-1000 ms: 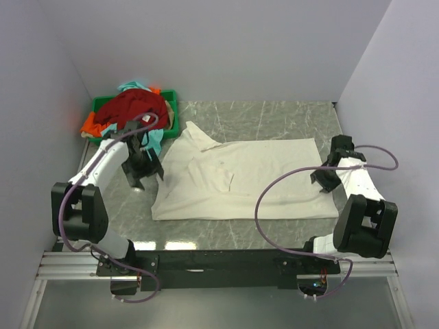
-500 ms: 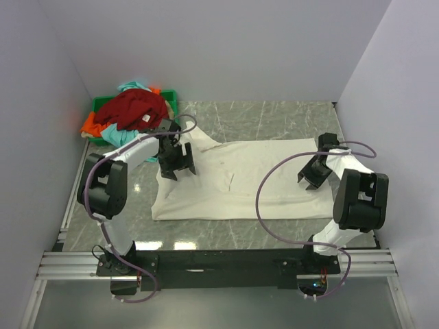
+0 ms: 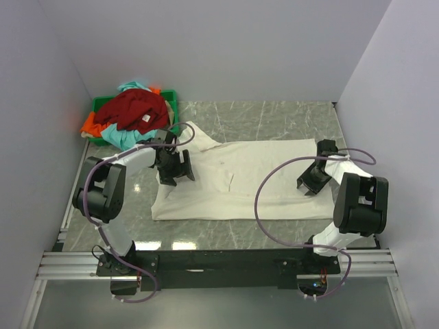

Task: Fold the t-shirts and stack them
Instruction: Fold the tshirt

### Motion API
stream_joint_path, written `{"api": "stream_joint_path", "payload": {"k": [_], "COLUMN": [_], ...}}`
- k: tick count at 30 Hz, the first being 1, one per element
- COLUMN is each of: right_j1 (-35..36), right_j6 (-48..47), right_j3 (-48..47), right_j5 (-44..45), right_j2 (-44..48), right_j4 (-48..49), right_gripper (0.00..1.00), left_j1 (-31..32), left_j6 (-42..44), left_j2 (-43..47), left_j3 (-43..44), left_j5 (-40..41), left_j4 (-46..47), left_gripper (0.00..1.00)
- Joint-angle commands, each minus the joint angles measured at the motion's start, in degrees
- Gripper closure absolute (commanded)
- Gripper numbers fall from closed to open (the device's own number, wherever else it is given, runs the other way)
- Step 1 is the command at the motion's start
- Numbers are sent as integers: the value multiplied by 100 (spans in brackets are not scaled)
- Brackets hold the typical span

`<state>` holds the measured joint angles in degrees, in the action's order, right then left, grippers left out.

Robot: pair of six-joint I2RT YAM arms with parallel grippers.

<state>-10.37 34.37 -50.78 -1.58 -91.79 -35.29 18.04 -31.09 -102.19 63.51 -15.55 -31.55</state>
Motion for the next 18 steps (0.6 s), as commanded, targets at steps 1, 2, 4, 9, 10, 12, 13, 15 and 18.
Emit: {"api": "stream_joint_path", "payload": {"k": [1,2,4,9,10,12,13,15,18], "right_j1": [-17,-26,-44,-62,-62,-62,-62,-62,-70], "right_j6": [87,114,122,201,210,272,298,316,351], "right_j3": [560,604,727,868,851,825,825,816,833], "right_j5": [562,728,826,950,949,984,967,958,950], "right_j2": [-112,37,248,591,670,723,767,811,864], "right_j4": [-408,-487,-549,-769,-795,-927,-971,-1024,-1059], "right_gripper": [51,51,50,50,50,50,49,49,49], "left_j1": [41,50,94,278,322,393,471,559,630], "left_j6": [68,59,42,-28,-81,-151,-239,-370,-520], "left_j2": [-38,-29,33,155,182,261,296,419,621], "left_j3": [-461,-558,-663,-919,-945,-1050,-1120,-1182,-1297], "left_j5": [210,202,245,359,386,430,474,492,465], "left_j4": [105,79,61,-44,-70,-132,-219,-316,-474], "left_gripper": [14,14,14,14,13,14,14,13,13]}}
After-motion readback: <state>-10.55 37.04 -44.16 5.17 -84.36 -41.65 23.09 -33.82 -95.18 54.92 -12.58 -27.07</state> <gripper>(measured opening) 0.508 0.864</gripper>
